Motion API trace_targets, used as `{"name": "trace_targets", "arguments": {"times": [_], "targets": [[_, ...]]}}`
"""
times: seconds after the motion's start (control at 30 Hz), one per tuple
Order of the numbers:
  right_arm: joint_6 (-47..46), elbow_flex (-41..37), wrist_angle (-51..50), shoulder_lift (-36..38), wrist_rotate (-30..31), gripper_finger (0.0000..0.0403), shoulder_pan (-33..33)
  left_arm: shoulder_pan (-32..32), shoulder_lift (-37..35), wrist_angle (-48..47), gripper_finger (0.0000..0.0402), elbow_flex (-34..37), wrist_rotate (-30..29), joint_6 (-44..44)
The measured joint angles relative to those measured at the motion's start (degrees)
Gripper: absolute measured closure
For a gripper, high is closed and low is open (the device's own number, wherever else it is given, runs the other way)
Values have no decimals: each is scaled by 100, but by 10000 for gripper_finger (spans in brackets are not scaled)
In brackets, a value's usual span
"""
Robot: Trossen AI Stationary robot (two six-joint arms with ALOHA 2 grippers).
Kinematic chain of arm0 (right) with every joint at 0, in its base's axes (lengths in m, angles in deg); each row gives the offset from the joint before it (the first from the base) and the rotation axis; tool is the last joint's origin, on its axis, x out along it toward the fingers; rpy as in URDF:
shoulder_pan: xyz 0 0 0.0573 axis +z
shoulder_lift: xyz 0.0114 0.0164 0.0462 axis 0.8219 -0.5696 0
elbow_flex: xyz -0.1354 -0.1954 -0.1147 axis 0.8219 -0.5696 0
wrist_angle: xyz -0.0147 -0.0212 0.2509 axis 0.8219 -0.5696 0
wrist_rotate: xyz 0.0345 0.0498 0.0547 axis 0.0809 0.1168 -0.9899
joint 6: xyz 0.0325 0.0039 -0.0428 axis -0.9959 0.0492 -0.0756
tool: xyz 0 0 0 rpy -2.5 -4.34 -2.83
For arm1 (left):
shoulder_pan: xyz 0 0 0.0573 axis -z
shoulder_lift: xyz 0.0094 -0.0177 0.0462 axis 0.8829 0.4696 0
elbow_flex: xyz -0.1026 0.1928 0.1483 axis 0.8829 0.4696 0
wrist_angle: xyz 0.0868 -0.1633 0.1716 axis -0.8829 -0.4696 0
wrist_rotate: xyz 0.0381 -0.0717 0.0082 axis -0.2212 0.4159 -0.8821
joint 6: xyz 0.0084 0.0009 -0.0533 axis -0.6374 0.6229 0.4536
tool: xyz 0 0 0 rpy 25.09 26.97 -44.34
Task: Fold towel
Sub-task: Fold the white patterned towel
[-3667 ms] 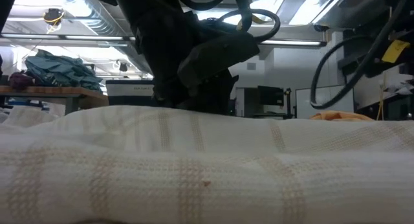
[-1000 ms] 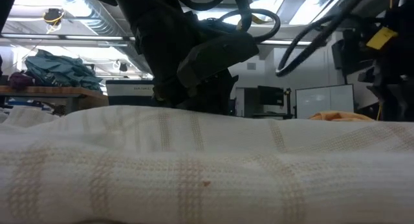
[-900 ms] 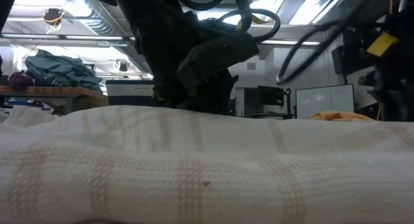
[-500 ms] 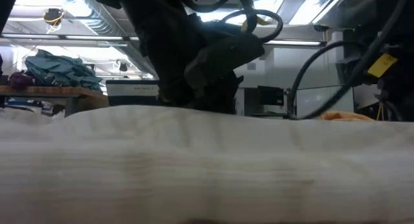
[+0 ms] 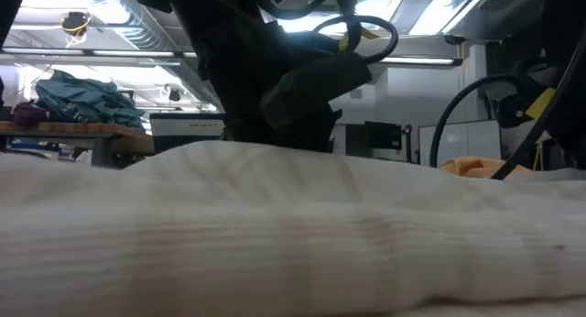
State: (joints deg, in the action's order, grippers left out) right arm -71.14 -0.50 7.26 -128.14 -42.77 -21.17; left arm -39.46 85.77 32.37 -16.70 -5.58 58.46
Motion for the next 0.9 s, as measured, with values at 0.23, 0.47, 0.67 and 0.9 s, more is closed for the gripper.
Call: {"name": "trace_targets", "arguments": {"times": [0.23,0.47,0.67,0.9], "targets": [[-251,3,108,1,37,366,0,6,-4,-18,259,2,20,-2],[-260,9,-197,2,357,303,0,6,-4,-6,259,2,18,-2],[-841,17,-1002,1,796,229,-11,4,-4,8,259,2,15,-2],[-901,17,-1164,2,772,180,-11,4,-4,27,259,2,13,-2]]}}
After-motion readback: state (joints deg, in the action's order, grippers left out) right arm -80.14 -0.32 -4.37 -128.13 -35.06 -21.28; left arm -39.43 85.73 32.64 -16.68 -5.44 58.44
